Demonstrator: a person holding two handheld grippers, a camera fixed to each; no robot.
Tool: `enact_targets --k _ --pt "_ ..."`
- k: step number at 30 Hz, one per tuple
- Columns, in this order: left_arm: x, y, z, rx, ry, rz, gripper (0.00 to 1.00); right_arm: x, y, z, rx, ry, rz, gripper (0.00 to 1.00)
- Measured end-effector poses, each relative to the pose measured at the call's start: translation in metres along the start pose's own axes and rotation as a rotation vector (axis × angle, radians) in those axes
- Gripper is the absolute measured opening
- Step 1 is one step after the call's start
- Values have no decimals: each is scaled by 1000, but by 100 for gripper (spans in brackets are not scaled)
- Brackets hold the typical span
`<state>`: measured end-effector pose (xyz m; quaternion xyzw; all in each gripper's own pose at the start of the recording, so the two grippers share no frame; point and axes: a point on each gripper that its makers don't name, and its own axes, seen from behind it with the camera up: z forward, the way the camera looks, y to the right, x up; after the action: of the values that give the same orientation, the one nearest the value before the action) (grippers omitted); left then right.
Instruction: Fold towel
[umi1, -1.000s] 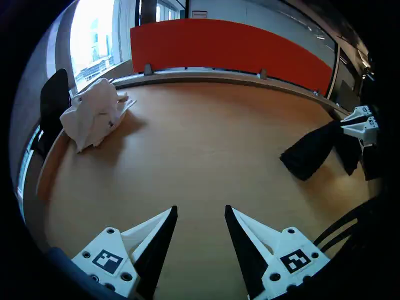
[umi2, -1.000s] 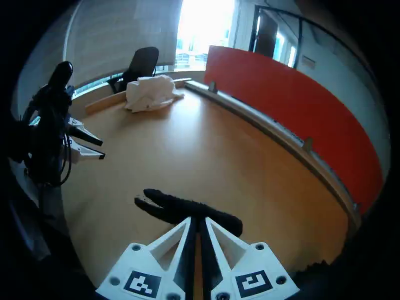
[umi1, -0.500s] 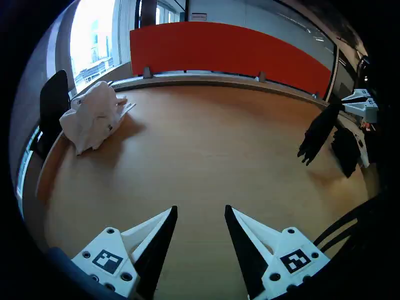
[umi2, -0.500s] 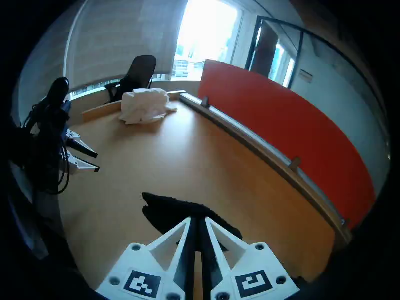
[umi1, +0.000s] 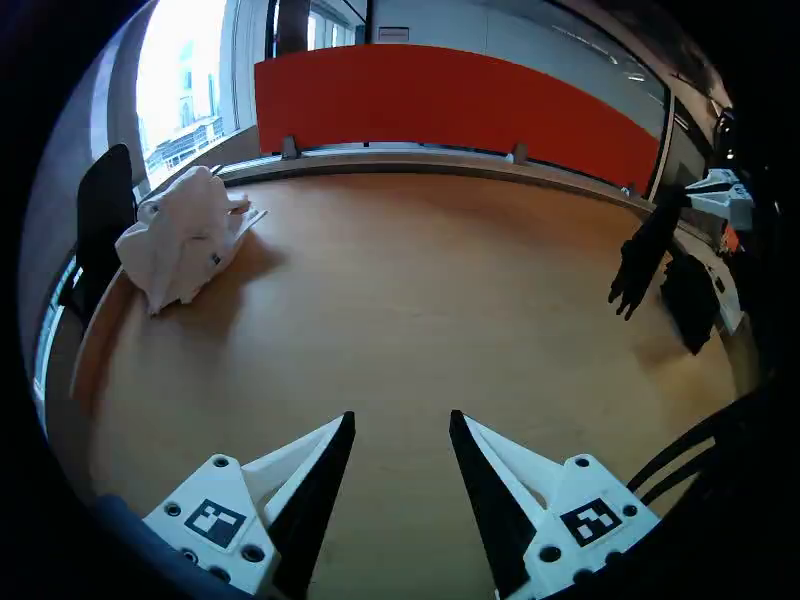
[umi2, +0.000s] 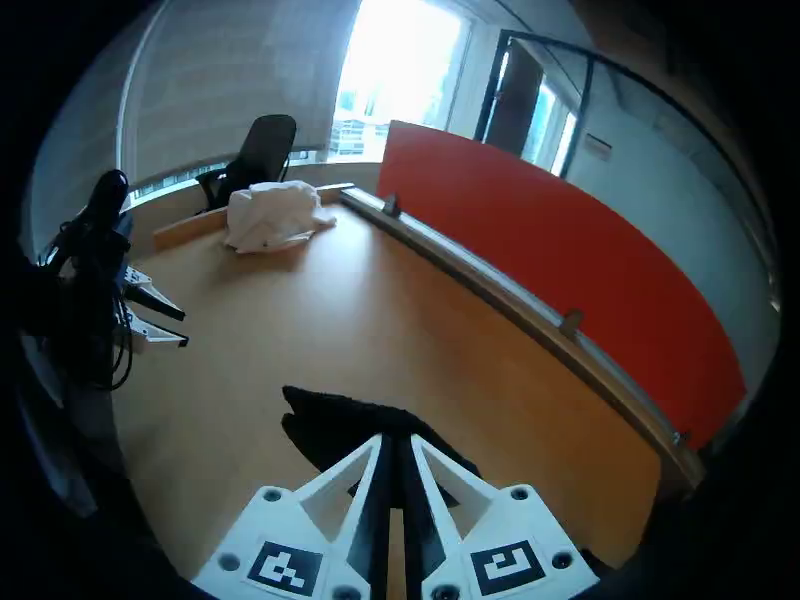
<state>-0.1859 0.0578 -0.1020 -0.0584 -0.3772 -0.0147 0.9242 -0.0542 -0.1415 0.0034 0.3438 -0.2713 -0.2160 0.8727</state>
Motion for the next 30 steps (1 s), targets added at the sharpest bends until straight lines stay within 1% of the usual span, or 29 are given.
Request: enact_targets --k 9,30 --pt "2 3 1 -2 0 5 69 -11 33 -16 -23 -23 18 5" --pt "5 3 4 7 -8 5 69 -40 127 -55 -110 -78 51 5"
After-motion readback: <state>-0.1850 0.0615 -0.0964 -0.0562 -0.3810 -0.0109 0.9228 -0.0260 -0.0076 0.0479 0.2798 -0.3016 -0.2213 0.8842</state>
